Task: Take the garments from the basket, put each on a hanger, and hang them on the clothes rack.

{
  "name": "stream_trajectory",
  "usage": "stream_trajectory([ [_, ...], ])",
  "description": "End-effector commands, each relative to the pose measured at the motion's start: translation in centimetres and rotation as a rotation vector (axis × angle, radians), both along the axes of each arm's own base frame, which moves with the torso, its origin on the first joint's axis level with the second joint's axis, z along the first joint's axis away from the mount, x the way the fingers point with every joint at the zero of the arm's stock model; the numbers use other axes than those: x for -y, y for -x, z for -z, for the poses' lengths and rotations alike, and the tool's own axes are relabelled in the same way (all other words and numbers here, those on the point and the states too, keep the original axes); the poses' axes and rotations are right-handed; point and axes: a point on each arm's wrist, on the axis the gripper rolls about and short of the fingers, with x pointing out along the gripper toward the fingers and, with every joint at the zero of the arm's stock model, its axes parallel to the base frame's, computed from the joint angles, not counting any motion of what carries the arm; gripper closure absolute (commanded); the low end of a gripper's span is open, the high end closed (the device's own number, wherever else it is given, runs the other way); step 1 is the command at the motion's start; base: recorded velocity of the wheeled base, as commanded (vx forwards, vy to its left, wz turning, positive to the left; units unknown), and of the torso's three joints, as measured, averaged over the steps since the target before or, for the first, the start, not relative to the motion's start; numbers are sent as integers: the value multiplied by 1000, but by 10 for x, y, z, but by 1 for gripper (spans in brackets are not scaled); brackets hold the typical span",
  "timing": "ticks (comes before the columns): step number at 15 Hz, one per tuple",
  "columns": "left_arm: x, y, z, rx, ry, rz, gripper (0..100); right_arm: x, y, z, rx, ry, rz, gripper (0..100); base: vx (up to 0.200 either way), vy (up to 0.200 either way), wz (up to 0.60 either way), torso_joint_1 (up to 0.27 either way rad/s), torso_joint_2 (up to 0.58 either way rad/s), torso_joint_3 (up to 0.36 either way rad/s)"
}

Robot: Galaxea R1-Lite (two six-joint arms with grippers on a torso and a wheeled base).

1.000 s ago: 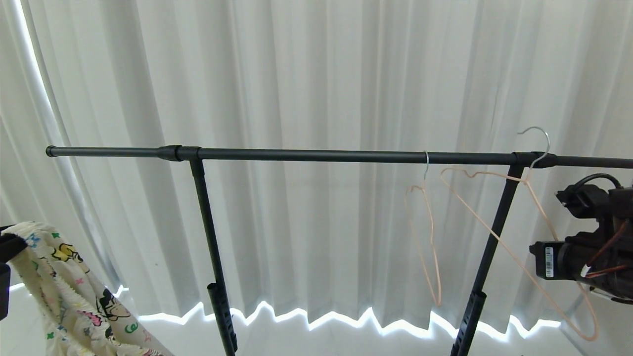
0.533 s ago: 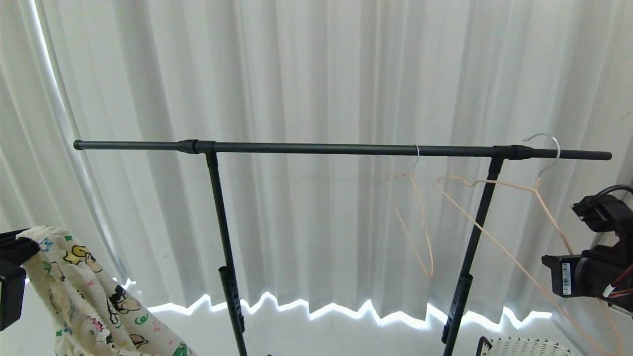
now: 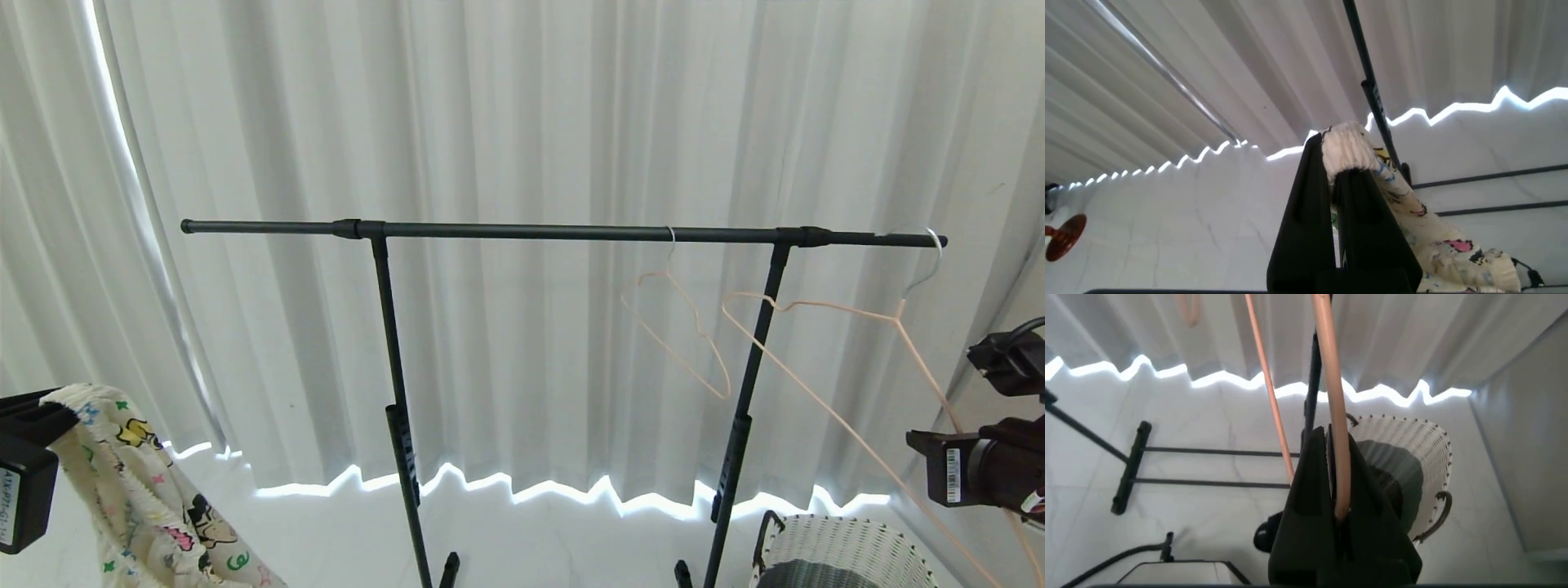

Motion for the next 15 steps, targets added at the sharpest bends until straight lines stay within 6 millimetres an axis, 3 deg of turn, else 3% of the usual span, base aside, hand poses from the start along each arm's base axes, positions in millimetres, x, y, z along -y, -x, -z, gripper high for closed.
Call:
stream_trajectory([
  [1, 0, -1, 3, -14, -5, 0, 100, -1, 5, -3, 22, -9, -14, 100, -200, 0, 0, 7, 2, 2],
  [6, 7, 0, 14, -52, -14, 64, 100, -18, 23, -15, 81, -74, -187, 100, 0, 0, 0, 0, 0, 0],
  [10, 17, -27, 6, -38, 58, 28, 100, -28, 40, -16, 82, -122, -356, 100, 0, 0, 0, 0, 0, 0],
  [11, 26, -48, -4, -37, 112, 3, 100, -40, 49, -10, 53, -139, -446, 100, 0, 0, 0, 0, 0, 0],
  [12, 29, -57, -5, -46, 134, -12, 100, -46, 54, -9, 37, -151, -489, 100, 0, 0, 0, 0, 0, 0],
  [15, 58, -112, -14, -72, 344, -96, 100, -80, 78, -10, -43, -254, -711, 100, 0, 0, 0, 0, 0, 0],
])
